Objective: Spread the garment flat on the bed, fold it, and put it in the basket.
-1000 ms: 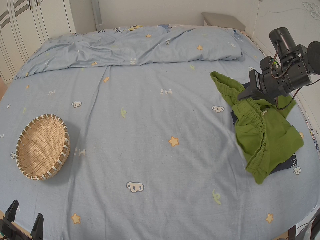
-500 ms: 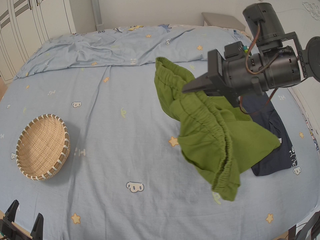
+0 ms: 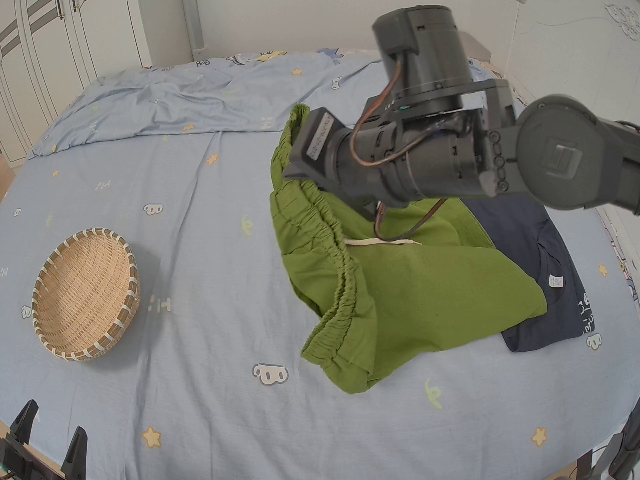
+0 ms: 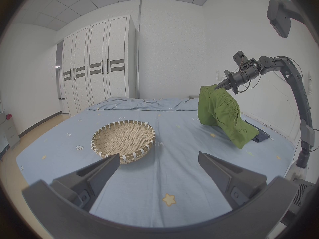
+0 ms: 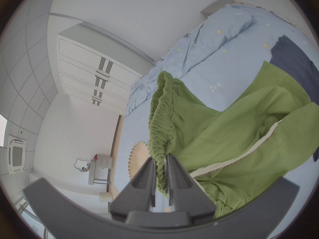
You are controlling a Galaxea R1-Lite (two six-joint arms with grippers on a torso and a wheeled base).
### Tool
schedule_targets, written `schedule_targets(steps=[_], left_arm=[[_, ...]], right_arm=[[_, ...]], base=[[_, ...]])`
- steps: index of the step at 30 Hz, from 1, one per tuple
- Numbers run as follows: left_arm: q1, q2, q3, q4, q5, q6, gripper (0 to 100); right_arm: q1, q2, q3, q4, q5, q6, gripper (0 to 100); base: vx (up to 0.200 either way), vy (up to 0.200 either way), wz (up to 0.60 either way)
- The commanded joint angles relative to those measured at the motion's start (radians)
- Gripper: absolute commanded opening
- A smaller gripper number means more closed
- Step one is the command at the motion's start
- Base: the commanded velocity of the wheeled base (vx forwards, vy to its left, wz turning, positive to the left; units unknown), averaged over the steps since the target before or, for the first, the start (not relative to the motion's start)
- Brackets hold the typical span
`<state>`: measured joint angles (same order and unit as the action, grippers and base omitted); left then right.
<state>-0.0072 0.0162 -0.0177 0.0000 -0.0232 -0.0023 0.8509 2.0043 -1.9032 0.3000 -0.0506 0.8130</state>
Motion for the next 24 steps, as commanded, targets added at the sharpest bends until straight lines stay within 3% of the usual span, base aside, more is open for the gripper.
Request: schedule_targets(steps=[1, 19, 22, 23, 24], left_arm=[[0.001, -0.015, 0.018, 0.0, 0.0, -0.001, 100], [0.001, -0.016, 0.012, -0.012, -0.001, 0.007, 100], [-0.005, -0.007, -0.146, -0.015, -0.011, -0.047, 100], [-0.01, 0.045, -0.283, 0.04, -0.023, -0.114, 100], [-0.008, 0.119, -0.341, 0.091, -0.055, -0.125, 100]], right_arm=[[0.027, 0.056, -0.017, 0.004, -0.003, 0.0, 100], [0.013, 0.097, 0.046, 0.042, 0.006, -0.058, 100], [-0.052, -0.024, 0.11, 0.065, 0.038, -0.06, 100], [-0.095, -0.104, 0.174, 0.057, 0.109, -0.06, 100], [-0.133, -0.162, 0.219, 0.053, 0.169, -0.061, 100]], base=[[0.0, 0.0, 0.0], [0.0, 0.0, 0.0], [0.0, 0.0, 0.0], [0.0, 0.0, 0.0], [0.0, 0.0, 0.0]])
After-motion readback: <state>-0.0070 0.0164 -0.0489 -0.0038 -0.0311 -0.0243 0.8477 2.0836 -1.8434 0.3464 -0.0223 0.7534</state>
